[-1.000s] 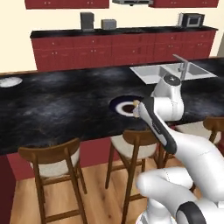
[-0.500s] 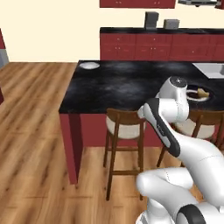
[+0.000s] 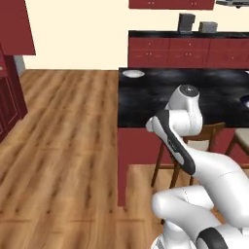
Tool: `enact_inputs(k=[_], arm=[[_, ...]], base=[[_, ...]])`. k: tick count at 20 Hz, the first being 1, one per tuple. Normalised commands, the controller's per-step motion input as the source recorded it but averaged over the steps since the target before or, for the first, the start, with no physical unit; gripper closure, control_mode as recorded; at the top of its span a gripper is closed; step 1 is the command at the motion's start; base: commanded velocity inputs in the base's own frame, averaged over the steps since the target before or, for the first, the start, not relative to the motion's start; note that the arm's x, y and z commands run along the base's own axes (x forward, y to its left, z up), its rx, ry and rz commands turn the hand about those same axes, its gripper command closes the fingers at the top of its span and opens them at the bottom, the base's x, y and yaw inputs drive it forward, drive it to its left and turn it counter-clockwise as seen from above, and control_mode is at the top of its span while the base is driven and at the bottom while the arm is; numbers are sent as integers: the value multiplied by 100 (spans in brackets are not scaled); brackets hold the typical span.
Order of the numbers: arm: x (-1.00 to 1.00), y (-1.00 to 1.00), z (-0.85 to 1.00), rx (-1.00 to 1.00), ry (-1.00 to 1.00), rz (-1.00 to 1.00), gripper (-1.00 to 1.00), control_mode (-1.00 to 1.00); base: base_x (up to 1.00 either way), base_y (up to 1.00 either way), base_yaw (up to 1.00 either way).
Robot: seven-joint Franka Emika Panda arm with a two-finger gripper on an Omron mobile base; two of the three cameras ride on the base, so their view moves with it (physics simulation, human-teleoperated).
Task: Move the hot dog bun to the plate on the dining table and place the condiment next to that plate. Then navigate to the fridge and take the sausage and place it on the plate as well.
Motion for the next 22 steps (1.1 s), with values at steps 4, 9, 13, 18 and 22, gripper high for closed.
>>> enact_inputs(k=[4, 9, 13, 18, 22], arm=[[0, 0, 0, 0, 0, 0, -100, 100], [0, 0, 0, 0, 0, 0, -100, 100], [0, 0, 0, 0, 0, 0, -100, 100], [0, 0, 0, 0, 0, 0, -100, 100], [0, 0, 0, 0, 0, 0, -100, 100]], base=[[56, 100, -32], [74, 100, -34], [80, 100, -31], [94, 100, -25], [100, 100, -19]])
